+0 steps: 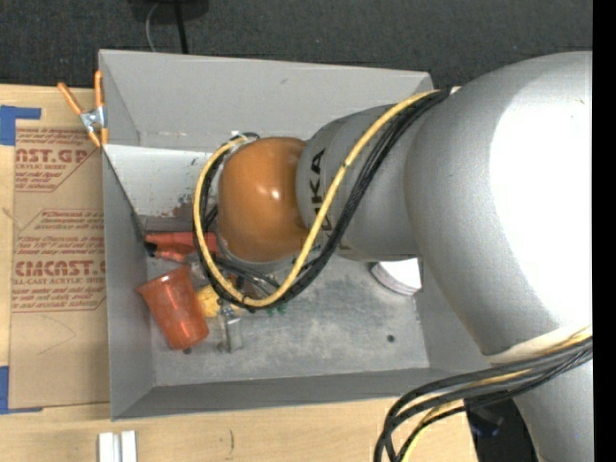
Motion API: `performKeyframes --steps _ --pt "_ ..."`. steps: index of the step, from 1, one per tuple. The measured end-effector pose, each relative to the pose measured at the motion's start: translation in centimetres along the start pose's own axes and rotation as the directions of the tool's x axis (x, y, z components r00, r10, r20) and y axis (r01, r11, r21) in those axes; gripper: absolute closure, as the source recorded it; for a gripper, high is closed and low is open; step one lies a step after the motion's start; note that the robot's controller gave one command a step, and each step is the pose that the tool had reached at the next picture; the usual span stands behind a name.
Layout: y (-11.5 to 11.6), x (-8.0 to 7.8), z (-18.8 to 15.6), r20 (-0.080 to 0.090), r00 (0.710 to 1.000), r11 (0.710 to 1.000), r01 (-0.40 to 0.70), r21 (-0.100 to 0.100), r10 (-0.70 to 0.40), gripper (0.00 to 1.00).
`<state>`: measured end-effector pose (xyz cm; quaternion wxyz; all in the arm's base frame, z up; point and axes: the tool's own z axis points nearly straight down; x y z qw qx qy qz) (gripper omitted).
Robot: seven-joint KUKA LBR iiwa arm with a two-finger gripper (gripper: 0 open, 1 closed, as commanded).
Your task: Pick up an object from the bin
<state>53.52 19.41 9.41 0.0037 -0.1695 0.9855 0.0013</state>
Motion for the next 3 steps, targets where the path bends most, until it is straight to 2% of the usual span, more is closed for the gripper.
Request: performKeyframes --steps 1,2,3 --pt "1.45 2.50 2.44 -0.003 0.979 0.979 0.205 -0.002 -0.205 1.00" --pt "1.46 2.49 2.42 -0.002 0.979 0.979 0.205 -0.002 -0.205 0.00" --pt "1.46 2.48 2.43 -0.002 0.979 0.979 0.205 -0.002 -0.205 0.00"
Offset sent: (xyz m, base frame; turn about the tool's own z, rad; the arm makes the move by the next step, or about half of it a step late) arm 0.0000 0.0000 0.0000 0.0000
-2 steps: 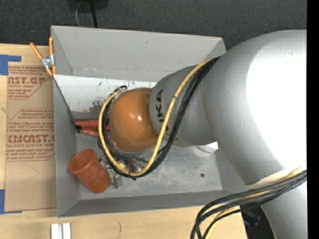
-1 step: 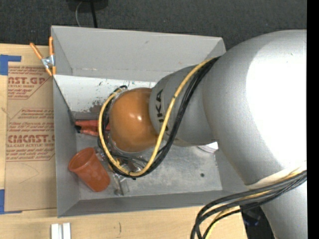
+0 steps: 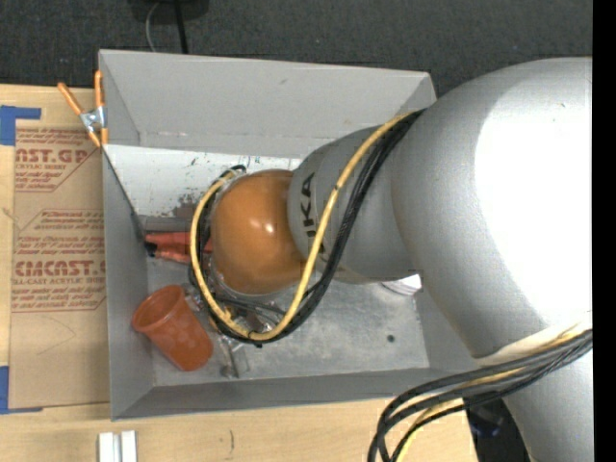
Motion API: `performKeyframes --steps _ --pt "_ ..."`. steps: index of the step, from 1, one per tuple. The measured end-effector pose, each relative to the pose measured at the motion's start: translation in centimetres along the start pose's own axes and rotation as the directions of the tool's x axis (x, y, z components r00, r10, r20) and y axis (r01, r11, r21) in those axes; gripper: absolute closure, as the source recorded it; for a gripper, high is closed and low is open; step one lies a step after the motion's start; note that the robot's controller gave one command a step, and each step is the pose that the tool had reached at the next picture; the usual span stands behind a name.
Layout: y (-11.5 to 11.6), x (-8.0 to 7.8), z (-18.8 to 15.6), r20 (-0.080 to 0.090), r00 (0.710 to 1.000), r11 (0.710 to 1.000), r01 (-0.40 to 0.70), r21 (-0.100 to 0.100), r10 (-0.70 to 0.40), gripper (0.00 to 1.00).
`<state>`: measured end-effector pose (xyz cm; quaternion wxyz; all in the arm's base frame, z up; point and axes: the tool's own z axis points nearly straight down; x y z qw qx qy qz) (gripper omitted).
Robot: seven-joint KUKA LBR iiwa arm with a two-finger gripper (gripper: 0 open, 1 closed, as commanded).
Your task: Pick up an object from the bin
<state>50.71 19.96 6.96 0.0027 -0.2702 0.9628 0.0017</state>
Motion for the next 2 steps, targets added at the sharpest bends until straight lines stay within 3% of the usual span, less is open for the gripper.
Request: performKeyframes --steps 1,2 --pt "1.4 0.3 0.0 -0.001 1.000 1.000 0.010 0.000 -0.010 0.00" --pt "2.6 -2.8 -0.3 0.001 0.996 0.996 0.085 -0.001 -0.085 0.00"
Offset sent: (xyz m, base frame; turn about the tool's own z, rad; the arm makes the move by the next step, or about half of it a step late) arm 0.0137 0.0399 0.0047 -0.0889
